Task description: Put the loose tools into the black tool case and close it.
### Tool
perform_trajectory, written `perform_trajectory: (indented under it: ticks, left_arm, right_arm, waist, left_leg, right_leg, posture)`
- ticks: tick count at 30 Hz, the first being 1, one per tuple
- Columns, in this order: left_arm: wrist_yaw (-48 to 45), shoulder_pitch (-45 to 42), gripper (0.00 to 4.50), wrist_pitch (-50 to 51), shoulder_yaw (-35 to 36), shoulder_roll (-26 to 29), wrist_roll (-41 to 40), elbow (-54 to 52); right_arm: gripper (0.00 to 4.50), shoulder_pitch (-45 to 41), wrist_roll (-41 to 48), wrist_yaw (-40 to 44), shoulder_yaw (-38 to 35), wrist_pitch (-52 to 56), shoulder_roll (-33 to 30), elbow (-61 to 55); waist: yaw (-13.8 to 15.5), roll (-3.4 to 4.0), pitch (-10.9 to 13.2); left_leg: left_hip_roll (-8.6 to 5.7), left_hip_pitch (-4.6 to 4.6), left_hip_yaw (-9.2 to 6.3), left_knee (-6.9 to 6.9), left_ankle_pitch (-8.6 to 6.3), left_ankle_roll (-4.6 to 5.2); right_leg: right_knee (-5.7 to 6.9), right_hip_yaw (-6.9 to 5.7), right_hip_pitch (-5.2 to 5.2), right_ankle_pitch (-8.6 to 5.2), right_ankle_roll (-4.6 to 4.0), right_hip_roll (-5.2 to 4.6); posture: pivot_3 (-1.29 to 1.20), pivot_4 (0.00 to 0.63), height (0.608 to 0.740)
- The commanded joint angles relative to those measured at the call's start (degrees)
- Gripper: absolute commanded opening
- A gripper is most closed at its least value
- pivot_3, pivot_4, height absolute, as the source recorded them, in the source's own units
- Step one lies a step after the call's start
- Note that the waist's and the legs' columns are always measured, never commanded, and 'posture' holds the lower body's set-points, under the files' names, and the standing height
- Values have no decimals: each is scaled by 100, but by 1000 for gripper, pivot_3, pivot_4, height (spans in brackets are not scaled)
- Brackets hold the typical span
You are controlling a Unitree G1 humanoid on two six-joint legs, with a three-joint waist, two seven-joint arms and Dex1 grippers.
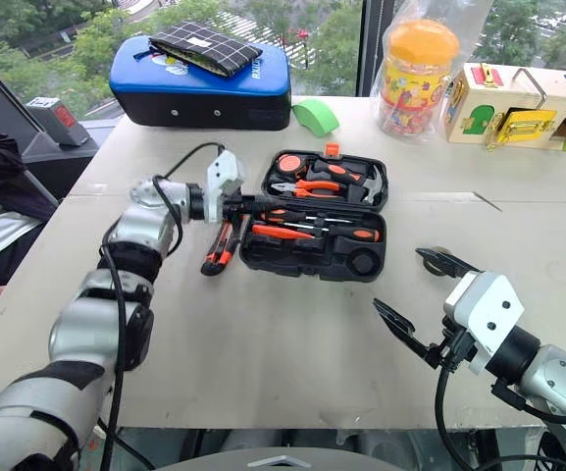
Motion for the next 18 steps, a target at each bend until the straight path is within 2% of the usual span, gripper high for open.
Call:
perform_trajectory:
  ticks: [1,7,12,18]
  left_arm:
    - [196,328,11,464,22,101,-112,-788]
    - [446,663,11,649,-112,143,45,-924]
    - [904,490,11,571,-308,8,313,-614]
    - [859,380,11,414,-559,6,506,-335]
  right_arm:
    - [4500,-12,25,-31,-63,-22,8,-129]
    - [4500,33,7,-46,37,-21,29,-205]
    - [4500,35,-17,-57,69,-28,28,-198]
    - [4500,84,-40,-56,76,-45,48,-212]
  waist:
    - [3,0,0]
    - [42,0,-1]
    - [51,0,-4]
    - [29,2,-8]
  left_leg:
    - [2,1,0,0,0,0]
    - [0,2,2,1,0,0]
    - [-2,4,4,2,0,0]
    - [-5,6,8,1,0,0]
  right_leg:
    - [1,1,-1,0,0,0]
    - [0,2,1,0,0,-2]
    - [2,4,3,0,0,-4]
    - [3,6,3,0,0,-3]
  posture:
    - [0,150,740]
    - [0,150,740]
    - [0,150,740]
    - [0,150,740]
